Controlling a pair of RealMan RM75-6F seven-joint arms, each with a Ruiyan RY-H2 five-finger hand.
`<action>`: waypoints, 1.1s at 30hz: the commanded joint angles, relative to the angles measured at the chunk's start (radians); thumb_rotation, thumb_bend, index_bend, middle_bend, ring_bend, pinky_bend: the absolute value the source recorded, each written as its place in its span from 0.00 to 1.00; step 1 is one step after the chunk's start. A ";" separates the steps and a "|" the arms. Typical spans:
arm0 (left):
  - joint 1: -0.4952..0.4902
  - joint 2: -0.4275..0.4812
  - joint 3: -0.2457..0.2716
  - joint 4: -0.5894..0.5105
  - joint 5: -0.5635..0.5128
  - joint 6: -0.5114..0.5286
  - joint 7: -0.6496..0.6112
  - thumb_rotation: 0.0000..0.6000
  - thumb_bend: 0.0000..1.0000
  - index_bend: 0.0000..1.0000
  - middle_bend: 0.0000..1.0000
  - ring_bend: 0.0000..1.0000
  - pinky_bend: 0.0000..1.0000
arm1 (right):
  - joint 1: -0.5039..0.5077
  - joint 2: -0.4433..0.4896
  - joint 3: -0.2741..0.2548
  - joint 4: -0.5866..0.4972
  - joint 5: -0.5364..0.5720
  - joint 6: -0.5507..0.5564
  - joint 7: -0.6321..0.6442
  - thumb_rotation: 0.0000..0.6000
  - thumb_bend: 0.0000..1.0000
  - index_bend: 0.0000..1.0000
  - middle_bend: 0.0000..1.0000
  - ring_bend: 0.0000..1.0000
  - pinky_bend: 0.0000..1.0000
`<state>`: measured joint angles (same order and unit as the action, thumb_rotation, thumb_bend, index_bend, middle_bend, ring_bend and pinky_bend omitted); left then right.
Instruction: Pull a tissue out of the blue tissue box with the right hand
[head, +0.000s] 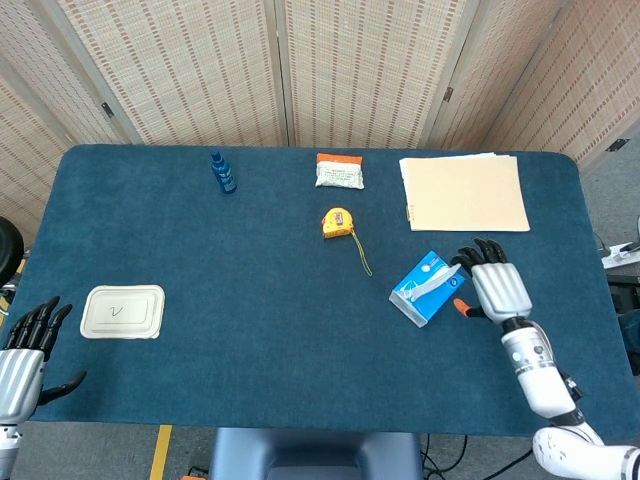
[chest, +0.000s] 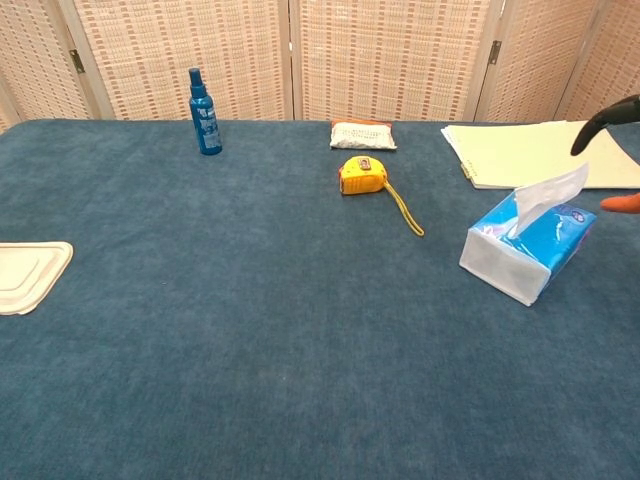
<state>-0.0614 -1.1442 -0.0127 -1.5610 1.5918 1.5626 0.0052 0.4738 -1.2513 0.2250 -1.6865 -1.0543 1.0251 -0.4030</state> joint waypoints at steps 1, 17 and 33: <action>0.000 0.001 0.000 0.000 0.000 -0.001 -0.002 1.00 0.23 0.00 0.00 0.00 0.14 | 0.038 -0.035 0.011 0.026 0.043 -0.022 -0.035 1.00 0.22 0.33 0.19 0.00 0.00; 0.002 0.005 0.000 0.003 0.002 0.005 -0.022 1.00 0.24 0.00 0.00 0.00 0.15 | 0.089 -0.097 -0.033 0.079 0.090 -0.011 -0.067 1.00 0.48 0.61 0.37 0.00 0.00; 0.002 0.008 -0.003 0.002 -0.004 0.005 -0.028 1.00 0.23 0.00 0.00 0.00 0.15 | -0.001 0.071 0.000 -0.177 -0.140 0.227 0.064 1.00 0.48 0.63 0.39 0.00 0.00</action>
<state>-0.0590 -1.1359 -0.0158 -1.5592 1.5875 1.5671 -0.0225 0.5064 -1.2363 0.2124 -1.7895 -1.1271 1.1873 -0.3680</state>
